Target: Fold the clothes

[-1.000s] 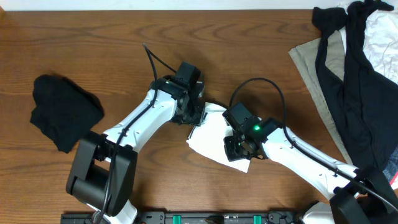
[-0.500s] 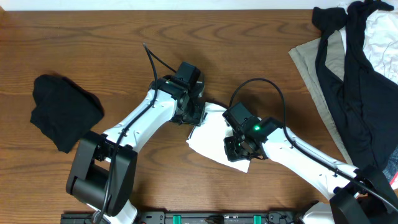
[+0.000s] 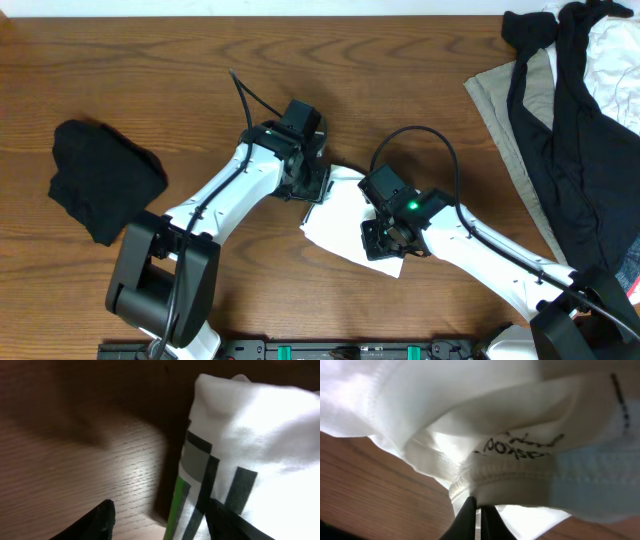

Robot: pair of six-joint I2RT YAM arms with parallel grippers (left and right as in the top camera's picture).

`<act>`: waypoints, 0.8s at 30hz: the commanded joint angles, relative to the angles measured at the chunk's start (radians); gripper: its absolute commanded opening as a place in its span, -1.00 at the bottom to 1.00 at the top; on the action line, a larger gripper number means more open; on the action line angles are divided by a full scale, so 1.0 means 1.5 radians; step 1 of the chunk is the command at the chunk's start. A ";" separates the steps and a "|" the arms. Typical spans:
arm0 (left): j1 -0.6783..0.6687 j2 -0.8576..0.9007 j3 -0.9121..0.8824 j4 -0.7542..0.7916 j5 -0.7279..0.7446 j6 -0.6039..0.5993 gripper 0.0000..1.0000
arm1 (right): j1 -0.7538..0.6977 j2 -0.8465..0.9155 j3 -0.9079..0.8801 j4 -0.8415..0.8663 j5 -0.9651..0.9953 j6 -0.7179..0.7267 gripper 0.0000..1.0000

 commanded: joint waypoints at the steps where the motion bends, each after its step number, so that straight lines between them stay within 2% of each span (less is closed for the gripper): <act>1: 0.005 -0.039 0.007 -0.001 -0.008 0.007 0.20 | 0.005 0.003 -0.004 -0.006 0.029 0.026 -0.96; 7: 0.006 -0.064 0.007 -0.002 0.046 0.007 0.03 | 0.005 0.003 -0.004 -0.013 0.052 0.056 -0.97; 24: -0.034 -0.033 -0.002 0.038 0.054 0.007 0.03 | 0.005 0.003 -0.004 -0.010 0.051 0.056 -0.97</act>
